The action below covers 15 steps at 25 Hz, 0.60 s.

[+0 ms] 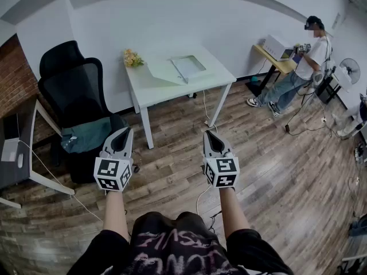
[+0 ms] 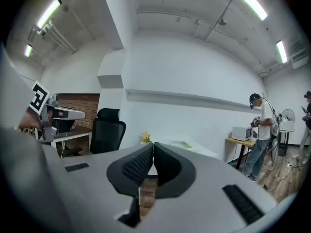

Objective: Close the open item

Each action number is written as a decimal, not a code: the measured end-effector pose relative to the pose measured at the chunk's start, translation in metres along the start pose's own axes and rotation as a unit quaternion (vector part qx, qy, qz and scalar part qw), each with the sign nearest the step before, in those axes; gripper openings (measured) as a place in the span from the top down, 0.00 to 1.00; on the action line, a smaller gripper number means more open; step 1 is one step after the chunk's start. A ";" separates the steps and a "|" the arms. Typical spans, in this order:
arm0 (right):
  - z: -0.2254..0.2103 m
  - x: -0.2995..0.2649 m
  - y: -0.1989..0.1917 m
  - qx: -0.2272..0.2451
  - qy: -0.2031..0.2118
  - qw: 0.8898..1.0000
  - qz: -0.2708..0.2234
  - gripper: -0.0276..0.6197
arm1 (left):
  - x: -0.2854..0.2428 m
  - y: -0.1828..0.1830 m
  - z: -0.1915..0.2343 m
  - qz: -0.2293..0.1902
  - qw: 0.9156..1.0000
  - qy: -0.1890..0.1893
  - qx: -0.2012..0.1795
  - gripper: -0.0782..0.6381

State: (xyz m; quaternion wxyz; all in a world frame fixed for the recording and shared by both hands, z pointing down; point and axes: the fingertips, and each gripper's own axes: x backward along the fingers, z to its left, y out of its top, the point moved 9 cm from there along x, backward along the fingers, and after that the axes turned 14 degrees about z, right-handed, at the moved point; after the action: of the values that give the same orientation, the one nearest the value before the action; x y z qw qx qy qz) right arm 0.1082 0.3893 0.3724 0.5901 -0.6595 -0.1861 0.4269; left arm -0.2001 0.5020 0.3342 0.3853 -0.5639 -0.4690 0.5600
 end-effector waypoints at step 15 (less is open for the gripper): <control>0.003 -0.002 -0.005 0.000 -0.002 1.000 0.001 0.92 | -0.004 -0.006 0.006 0.001 1.000 -0.007 0.006 0.87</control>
State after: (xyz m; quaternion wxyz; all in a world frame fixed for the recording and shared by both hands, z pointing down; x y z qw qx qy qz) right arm 0.1066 0.3909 0.3781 0.5894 -0.6590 -0.1867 0.4283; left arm -0.2061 0.4996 0.3405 0.3848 -0.5582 -0.4676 0.5672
